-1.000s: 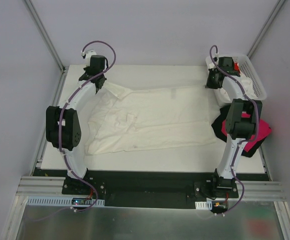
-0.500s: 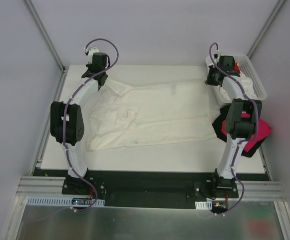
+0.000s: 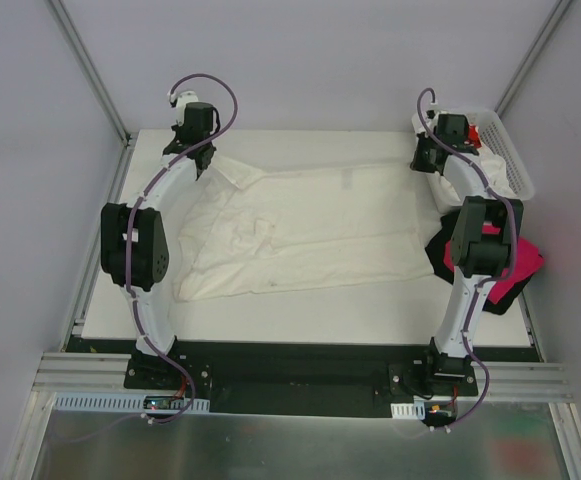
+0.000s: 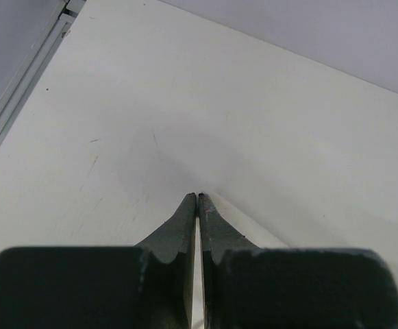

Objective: Fold and stack the t-shirts
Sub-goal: Fold the other side of the tshirt into a rectangle

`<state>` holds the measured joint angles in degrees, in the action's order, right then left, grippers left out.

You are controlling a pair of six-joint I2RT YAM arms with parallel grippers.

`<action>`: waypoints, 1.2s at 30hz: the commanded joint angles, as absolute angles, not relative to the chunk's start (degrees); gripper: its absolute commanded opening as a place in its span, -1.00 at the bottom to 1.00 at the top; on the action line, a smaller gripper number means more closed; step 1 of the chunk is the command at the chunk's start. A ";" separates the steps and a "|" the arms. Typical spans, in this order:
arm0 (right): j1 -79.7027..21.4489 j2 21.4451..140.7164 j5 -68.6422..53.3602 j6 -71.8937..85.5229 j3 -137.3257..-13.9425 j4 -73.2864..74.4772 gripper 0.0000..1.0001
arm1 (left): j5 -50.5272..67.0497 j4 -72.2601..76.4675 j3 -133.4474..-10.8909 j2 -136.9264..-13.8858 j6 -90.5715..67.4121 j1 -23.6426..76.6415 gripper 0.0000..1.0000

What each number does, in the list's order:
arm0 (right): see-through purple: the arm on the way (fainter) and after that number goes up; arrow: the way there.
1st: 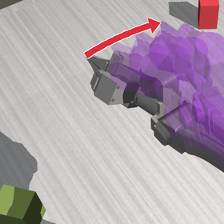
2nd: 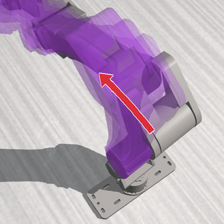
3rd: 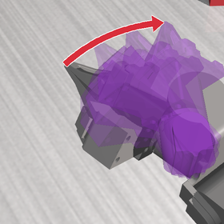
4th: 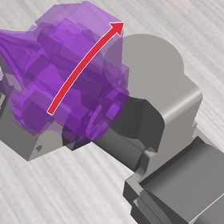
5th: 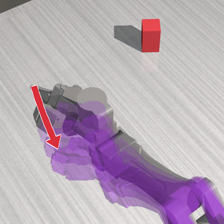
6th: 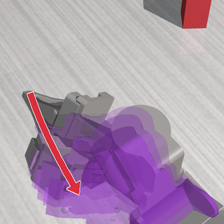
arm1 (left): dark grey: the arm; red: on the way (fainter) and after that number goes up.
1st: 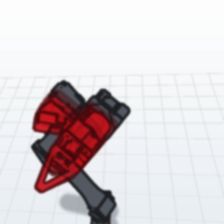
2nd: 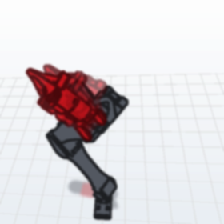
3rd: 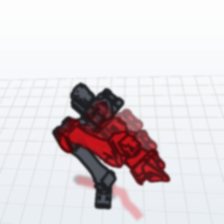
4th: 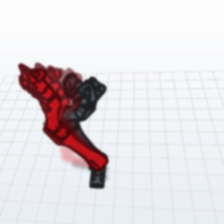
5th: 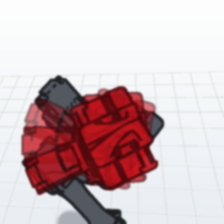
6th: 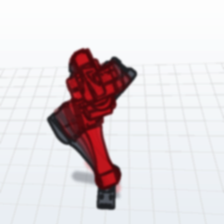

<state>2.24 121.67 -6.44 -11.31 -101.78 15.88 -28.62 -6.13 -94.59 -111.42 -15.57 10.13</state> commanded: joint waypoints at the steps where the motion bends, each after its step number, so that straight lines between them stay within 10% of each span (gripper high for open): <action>1: 2.37 117.69 -6.15 -12.04 -98.97 12.66 -0.98 | -29.71 -4.04 -92.20 -106.36 -15.12 9.67 -1.00; 36: 2.37 107.31 -7.90 -10.28 -87.89 11.86 -0.98 | -27.69 -8.35 -85.34 -99.84 -16.87 9.76 -1.00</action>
